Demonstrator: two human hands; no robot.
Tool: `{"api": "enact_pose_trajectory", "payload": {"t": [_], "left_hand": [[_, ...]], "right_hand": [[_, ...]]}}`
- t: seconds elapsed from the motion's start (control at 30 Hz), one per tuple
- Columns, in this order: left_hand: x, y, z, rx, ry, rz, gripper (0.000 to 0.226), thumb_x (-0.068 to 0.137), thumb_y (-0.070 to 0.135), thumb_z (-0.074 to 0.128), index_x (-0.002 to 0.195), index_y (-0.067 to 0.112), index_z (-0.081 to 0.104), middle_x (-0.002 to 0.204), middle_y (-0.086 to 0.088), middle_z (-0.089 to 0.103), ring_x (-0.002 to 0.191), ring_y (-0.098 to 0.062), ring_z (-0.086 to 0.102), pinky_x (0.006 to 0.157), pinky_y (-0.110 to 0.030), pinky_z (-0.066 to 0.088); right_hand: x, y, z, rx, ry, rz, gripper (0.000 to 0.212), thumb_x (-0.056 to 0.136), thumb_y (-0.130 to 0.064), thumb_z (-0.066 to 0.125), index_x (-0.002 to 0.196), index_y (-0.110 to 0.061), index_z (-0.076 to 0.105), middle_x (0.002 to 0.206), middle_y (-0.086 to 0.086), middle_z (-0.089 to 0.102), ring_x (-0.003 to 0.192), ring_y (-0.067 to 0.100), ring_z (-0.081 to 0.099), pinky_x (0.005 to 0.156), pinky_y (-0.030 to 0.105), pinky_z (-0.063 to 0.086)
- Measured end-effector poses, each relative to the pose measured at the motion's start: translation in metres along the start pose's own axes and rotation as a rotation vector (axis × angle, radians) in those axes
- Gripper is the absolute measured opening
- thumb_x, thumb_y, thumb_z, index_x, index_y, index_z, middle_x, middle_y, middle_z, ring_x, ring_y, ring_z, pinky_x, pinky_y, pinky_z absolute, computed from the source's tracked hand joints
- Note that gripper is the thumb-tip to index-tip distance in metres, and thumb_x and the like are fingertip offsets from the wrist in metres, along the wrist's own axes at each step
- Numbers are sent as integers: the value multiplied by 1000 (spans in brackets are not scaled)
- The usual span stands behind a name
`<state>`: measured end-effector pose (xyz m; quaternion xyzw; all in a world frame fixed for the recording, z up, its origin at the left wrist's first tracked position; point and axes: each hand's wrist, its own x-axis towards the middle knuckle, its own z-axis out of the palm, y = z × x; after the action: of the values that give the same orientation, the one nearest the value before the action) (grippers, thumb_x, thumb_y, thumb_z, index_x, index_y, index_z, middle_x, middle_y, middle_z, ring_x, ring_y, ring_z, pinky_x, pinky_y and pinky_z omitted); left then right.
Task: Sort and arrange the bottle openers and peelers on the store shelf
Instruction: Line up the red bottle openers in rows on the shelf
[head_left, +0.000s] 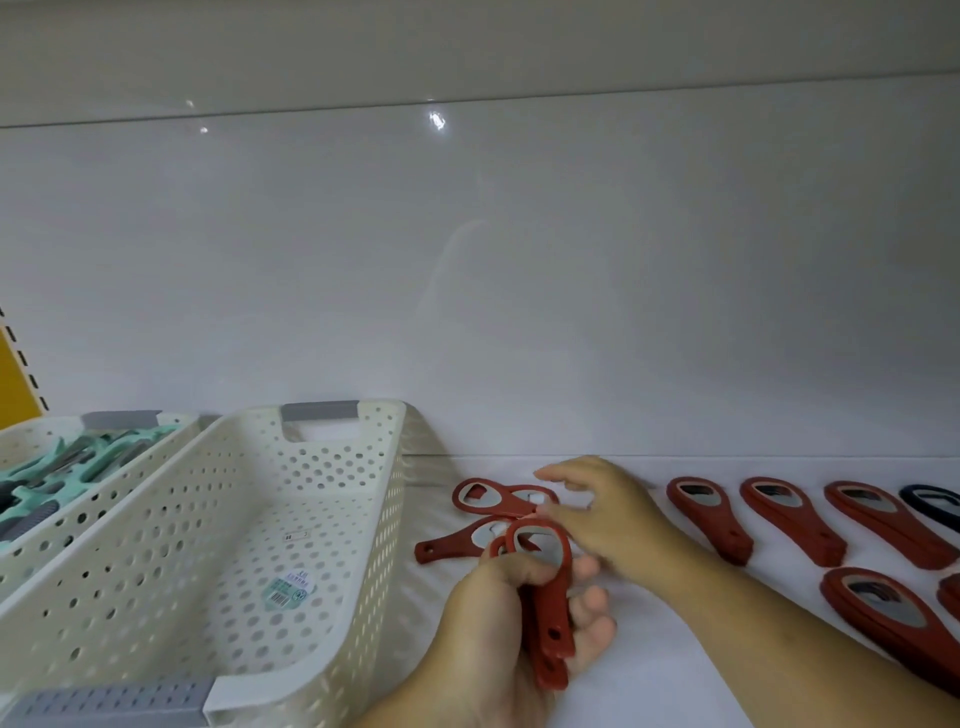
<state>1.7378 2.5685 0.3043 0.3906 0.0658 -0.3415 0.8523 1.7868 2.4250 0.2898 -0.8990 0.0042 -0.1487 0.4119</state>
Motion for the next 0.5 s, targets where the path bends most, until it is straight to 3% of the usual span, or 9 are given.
{"api": "enact_pose_trajectory", "payload": {"t": [0.1, 0.2, 0.3, 0.33, 0.4, 0.5], "left_hand": [[-5, 3, 0, -7, -45, -30, 51, 62, 1, 40, 109, -4, 62, 80, -18, 68, 44, -22, 61, 39, -23, 49], [-9, 4, 2, 56, 0, -24, 64, 57, -1, 36, 117, -2, 58, 84, -17, 71, 42, -20, 59, 36, -20, 46], [-12, 4, 6, -7, 21, 27, 37, 73, 0, 39, 99, 14, 61, 67, -12, 62, 38, -17, 46, 37, -18, 42], [-12, 5, 7, -23, 30, 31, 27, 81, 4, 42, 94, 17, 61, 64, -11, 56, 37, -17, 42, 37, -18, 42], [-13, 5, 7, -57, 18, -6, 11, 88, 18, 52, 86, 15, 62, 61, -9, 49, 37, -16, 40, 37, -19, 43], [-12, 5, 7, -129, 64, 4, 19, 86, 24, 60, 74, 9, 61, 61, -12, 51, 41, -20, 49, 39, -25, 49]], "right_hand": [[3, 4, 3, -269, -157, -133, 37, 81, -15, 67, 118, -21, 67, 115, -7, 56, 112, 11, 50, 102, 29, 39], [3, 6, 3, -201, -114, -115, 29, 82, -17, 69, 111, -20, 69, 104, -9, 56, 106, 12, 54, 95, 26, 43], [2, 5, 7, -186, -42, -116, 20, 87, -21, 66, 106, -22, 72, 96, -12, 57, 100, 10, 54, 89, 23, 42], [1, 4, 7, -156, 4, -117, 14, 89, -21, 63, 98, -26, 73, 92, -12, 59, 95, 9, 55, 84, 22, 43], [0, 1, 6, -46, 99, -66, 22, 93, -20, 58, 77, -31, 68, 80, -12, 63, 80, 10, 58, 70, 18, 43], [3, 0, -2, 246, 235, 109, 26, 95, -19, 55, 73, -11, 68, 63, -1, 61, 59, 14, 52, 57, 21, 41]]}}
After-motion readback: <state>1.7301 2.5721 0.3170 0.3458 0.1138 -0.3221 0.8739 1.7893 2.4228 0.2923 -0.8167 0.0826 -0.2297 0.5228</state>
